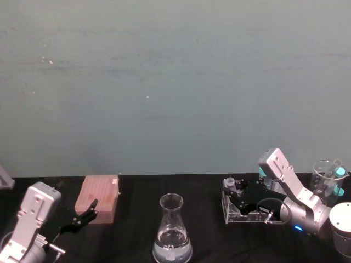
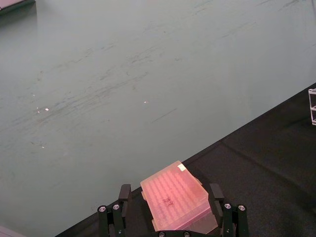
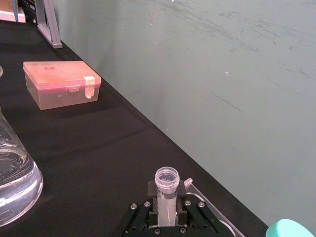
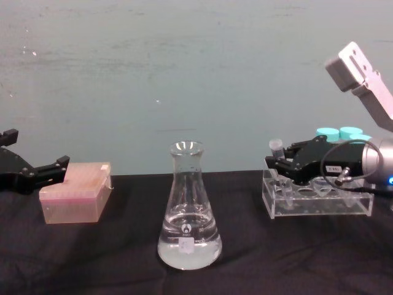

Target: Pour the liquid from the test tube into the beaker using one hand.

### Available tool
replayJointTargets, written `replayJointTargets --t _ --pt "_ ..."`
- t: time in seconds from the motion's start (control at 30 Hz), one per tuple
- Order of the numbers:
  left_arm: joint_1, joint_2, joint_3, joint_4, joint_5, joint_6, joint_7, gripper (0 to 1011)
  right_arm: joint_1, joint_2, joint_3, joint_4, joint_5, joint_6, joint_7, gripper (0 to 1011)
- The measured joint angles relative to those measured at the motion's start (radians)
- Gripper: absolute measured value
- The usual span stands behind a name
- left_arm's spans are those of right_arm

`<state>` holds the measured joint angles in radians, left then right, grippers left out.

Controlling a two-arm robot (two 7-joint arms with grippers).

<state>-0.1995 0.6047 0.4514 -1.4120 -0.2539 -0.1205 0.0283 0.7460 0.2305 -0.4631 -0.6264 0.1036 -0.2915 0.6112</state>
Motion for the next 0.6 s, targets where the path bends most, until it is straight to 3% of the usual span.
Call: replayJointTargets --t 0.33,0.6 --pt "0.0 0.0 0.0 0.0 0.0 0.0 0.0 1000 -0.006 0.003 0.003 -0.017 0.0 0.005 0.0 203" --pt "0.0 0.0 0.0 0.0 0.0 0.0 0.0 1000 -0.041 0.02 0.028 -0.112 0.03 0.039 0.008 203"
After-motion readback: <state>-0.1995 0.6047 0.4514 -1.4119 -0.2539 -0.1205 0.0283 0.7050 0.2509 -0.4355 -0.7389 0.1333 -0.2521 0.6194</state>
